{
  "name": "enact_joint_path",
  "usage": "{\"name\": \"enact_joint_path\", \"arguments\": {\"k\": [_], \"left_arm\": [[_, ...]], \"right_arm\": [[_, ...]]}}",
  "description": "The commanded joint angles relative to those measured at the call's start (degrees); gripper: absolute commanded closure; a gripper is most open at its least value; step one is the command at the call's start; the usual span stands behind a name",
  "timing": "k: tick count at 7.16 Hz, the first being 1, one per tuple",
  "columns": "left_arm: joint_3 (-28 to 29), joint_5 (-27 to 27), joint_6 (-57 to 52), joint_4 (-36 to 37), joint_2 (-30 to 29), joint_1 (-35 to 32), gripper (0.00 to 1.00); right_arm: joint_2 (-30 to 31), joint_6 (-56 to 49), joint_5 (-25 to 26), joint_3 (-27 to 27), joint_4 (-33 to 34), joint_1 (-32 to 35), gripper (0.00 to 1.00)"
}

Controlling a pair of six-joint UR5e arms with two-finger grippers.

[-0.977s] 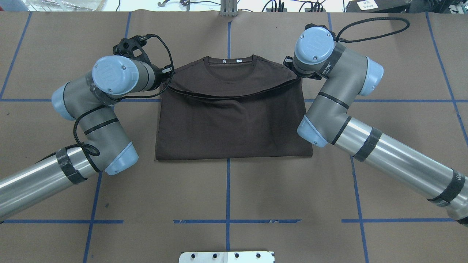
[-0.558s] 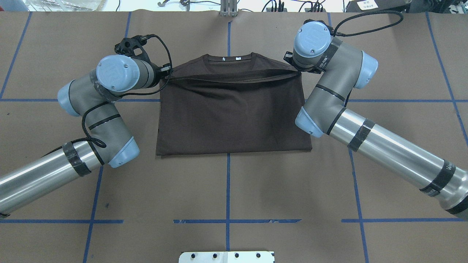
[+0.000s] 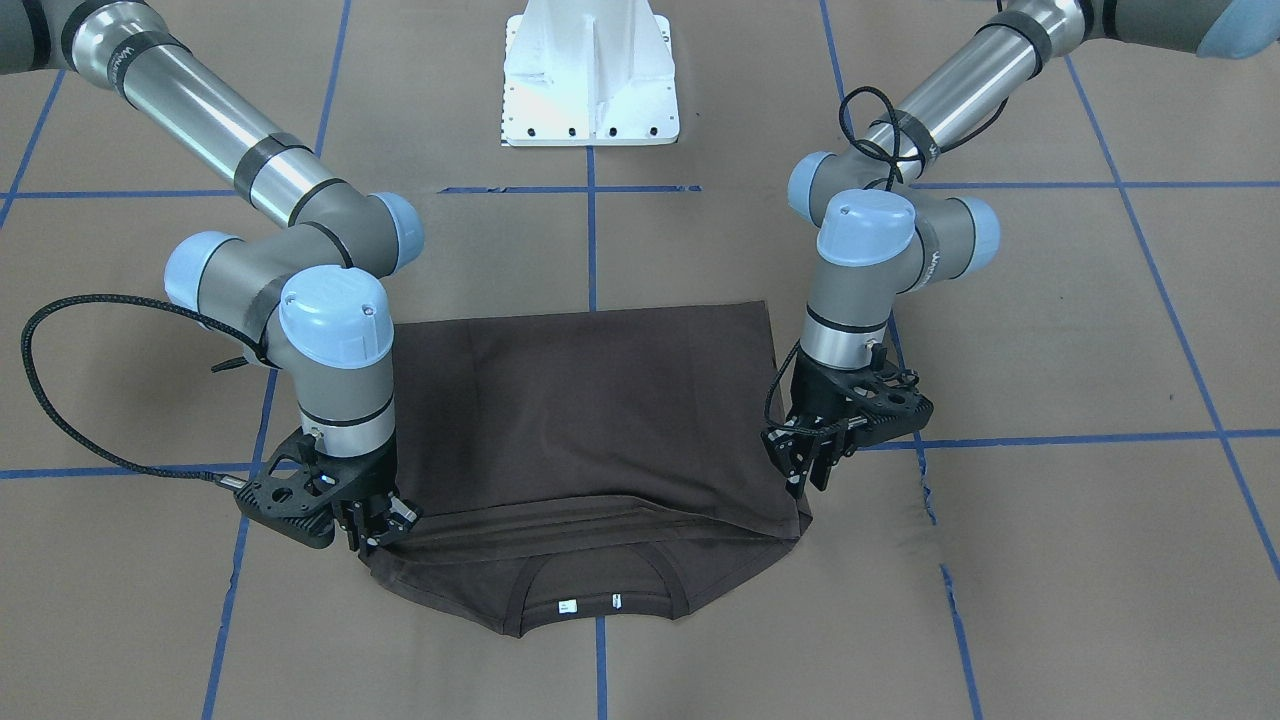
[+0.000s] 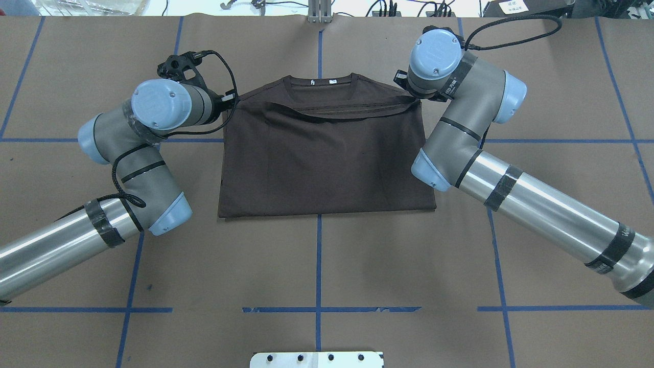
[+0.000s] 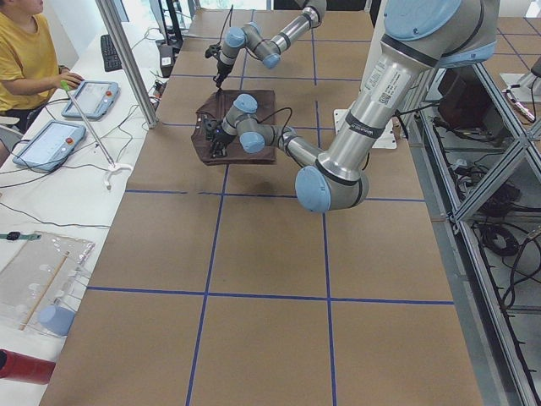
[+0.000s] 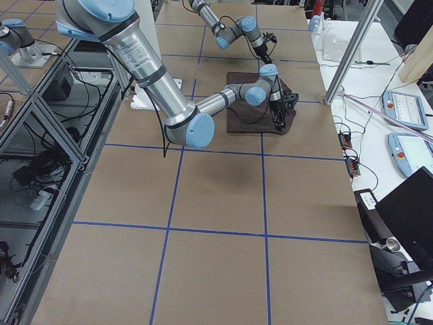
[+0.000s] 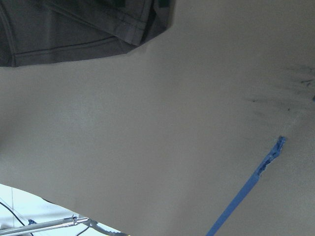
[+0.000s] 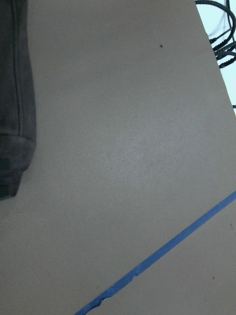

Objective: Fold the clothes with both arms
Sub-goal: 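Lay the hem down near the collar and open both grippers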

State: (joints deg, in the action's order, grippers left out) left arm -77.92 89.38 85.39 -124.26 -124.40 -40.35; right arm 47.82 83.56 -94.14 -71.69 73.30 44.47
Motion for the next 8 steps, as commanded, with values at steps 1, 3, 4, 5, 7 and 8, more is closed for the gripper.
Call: {"name": "enact_joint_path", "arguments": {"k": [1,3,4,5,7,8], "left_arm": [[-0.48,0.35,0.30,-2.91,0.56,-0.25,0.42],[-0.74,4.45,0.39,-5.88,0.74,-0.08,0.43],[-0.92,5.00,0.39,-8.08,0.74,0.01,0.44],[-1.18,4.92,0.39,-8.45,0.92,0.01,0.44],[-2.14,4.66,0.57,-8.37,0.83,0.10,0.44],[-3.28,4.57,2.66,-8.19,0.92,0.19,0.43]], "right_arm": [[4.70,0.20,-6.79,-10.06,0.09,1.67,0.54],[14.70,8.31,-7.46,-23.42,0.35,-3.99,0.24],[19.89,11.34,-7.28,-29.24,-0.08,-7.52,0.24],[21.42,14.85,-6.58,-30.16,-0.09,-10.34,0.25],[21.44,18.13,-3.95,-29.12,-0.09,-12.29,0.25],[21.61,18.92,-3.16,-28.16,0.00,-12.21,0.26]]}}
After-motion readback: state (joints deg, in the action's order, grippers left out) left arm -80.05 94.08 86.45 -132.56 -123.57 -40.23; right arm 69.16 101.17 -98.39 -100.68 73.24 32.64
